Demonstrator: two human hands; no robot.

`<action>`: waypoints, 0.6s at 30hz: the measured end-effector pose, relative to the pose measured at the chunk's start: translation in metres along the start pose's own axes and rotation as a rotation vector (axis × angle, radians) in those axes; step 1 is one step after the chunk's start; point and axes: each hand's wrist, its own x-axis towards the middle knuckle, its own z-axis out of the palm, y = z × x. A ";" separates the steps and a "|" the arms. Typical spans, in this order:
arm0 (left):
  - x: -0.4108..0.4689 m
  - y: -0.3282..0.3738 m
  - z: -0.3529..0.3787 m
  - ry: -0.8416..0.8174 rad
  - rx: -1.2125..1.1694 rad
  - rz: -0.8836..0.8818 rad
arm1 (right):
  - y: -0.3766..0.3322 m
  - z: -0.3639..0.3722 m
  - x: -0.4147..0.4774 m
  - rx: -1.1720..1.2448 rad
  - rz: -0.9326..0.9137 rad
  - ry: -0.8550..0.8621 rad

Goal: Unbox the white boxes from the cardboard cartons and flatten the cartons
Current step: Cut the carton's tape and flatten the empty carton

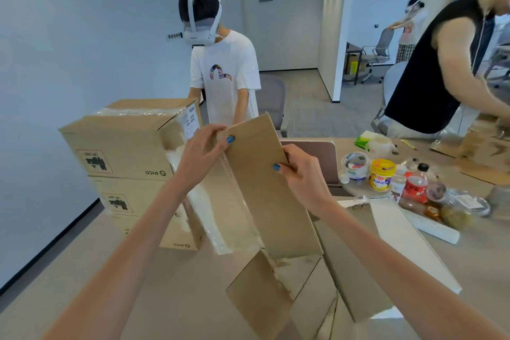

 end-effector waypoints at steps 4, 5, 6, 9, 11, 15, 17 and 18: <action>0.007 0.007 -0.015 -0.014 0.050 0.051 | -0.006 -0.011 -0.008 0.089 -0.001 0.035; 0.007 0.010 -0.016 -0.018 -0.002 0.041 | -0.007 -0.014 -0.010 0.097 0.004 0.042; 0.007 0.016 -0.016 -0.020 -0.040 0.018 | -0.007 -0.016 -0.011 0.108 0.009 0.045; 0.007 0.024 -0.017 -0.022 -0.029 0.022 | -0.009 -0.025 -0.016 0.142 0.023 0.043; 0.009 0.022 -0.017 -0.023 0.034 0.045 | -0.011 -0.030 -0.018 0.141 0.034 0.040; 0.013 0.014 -0.016 -0.037 -0.037 -0.024 | -0.016 -0.040 -0.017 0.064 0.043 0.017; 0.014 0.013 -0.015 -0.044 -0.068 0.020 | -0.024 -0.046 -0.015 0.072 0.029 -0.023; 0.013 0.017 -0.016 -0.028 -0.055 0.038 | -0.029 -0.049 -0.013 0.085 0.021 -0.040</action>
